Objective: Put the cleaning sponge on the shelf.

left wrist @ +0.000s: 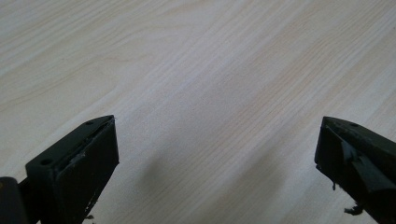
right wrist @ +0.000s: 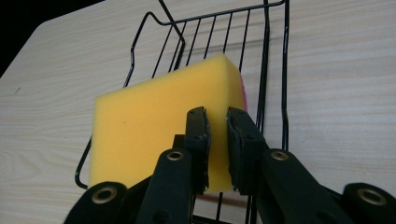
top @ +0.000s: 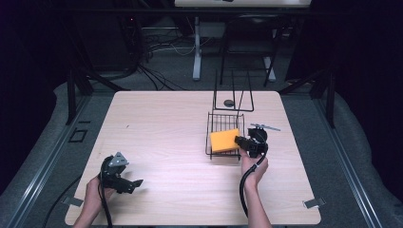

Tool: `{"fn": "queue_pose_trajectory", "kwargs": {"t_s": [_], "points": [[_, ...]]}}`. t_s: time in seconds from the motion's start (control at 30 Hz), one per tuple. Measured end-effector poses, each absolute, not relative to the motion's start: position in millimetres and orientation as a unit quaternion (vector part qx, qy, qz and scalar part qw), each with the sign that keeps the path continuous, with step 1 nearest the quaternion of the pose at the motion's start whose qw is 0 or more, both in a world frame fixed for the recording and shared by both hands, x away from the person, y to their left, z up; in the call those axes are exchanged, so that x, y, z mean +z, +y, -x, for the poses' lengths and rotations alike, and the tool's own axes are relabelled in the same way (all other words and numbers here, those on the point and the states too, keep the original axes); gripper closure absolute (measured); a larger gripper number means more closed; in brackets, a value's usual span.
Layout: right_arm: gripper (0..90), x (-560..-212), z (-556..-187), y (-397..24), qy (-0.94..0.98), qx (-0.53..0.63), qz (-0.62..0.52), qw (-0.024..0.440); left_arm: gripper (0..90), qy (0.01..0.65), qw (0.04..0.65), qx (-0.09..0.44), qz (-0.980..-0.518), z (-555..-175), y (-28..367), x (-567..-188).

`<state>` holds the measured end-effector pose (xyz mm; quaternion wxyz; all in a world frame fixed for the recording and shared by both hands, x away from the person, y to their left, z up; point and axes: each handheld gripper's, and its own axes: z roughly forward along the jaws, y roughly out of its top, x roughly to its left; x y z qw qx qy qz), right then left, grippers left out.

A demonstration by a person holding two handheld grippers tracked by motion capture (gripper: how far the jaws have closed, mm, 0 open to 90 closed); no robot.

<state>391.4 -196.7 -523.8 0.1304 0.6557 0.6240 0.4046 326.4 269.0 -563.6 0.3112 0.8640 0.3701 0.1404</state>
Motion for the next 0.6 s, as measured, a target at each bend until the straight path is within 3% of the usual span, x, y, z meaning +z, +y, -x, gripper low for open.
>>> {"fn": "queue_pose_trajectory", "kwargs": {"t_s": [0.4,0.6], "points": [[70.2,-522.8,-387.1,-190.2,0.656,0.357,-0.647,0.153,0.0,0.370,0.310,0.138,-0.865,-326.4,268.3,-563.8],[56.2,-518.7,-384.4,-187.2,0.665,0.341,-0.642,0.169,0.0,0.370,0.312,0.138,-0.864,-326.2,268.6,-563.8]]}}
